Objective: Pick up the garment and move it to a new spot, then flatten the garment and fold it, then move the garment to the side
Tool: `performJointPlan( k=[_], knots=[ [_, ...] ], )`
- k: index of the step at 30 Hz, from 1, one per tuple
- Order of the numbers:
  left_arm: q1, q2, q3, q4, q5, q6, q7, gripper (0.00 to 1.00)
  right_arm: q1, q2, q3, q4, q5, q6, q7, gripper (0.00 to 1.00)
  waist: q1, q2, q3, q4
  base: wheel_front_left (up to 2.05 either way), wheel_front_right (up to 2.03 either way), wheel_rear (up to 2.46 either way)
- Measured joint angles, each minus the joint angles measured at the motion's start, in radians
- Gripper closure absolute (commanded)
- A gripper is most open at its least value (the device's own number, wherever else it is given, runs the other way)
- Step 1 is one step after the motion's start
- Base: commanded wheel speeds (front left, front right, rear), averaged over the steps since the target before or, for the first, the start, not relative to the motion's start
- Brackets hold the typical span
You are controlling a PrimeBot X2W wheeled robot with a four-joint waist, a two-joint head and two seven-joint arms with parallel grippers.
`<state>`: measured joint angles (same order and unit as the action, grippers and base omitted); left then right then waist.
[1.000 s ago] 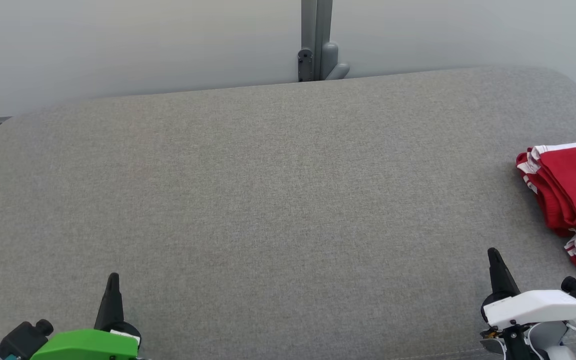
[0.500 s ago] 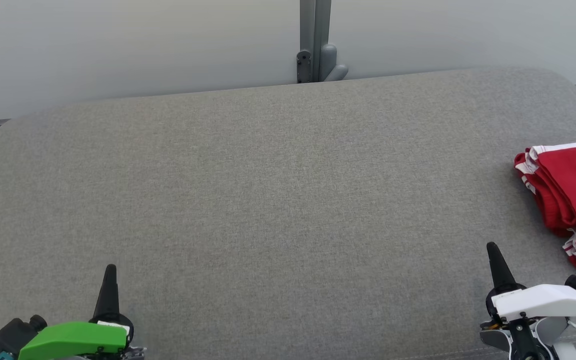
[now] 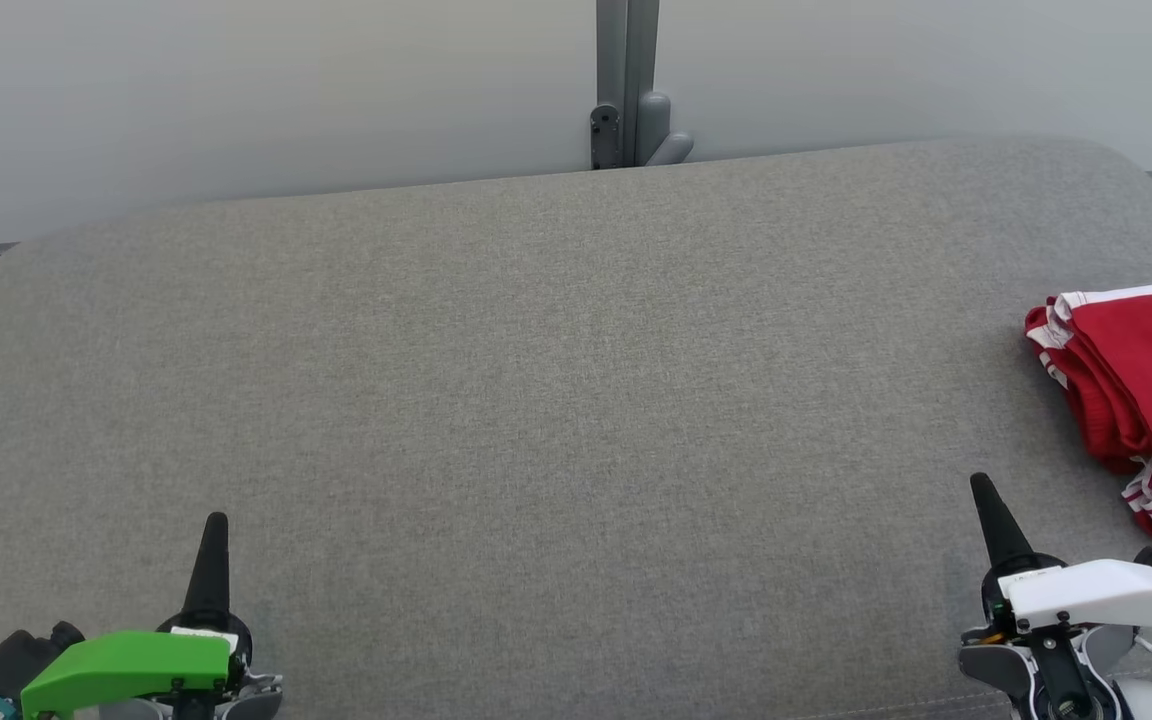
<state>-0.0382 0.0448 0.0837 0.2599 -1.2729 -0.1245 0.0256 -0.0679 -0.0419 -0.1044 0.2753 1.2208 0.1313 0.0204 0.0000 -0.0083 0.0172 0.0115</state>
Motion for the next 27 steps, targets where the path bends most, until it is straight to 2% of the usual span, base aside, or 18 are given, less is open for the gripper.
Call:
performJointPlan(
  k=[27],
  knots=[
    [-0.036,0.001,0.021,-0.012,-0.214,-0.003,0.060,1.00,-0.019,-0.003,-0.002,-0.022,0.244,-0.001,0.056,1.00,0.0000,0.0000,-0.008,-0.007,0.00,0.00,0.00]
  ],
)
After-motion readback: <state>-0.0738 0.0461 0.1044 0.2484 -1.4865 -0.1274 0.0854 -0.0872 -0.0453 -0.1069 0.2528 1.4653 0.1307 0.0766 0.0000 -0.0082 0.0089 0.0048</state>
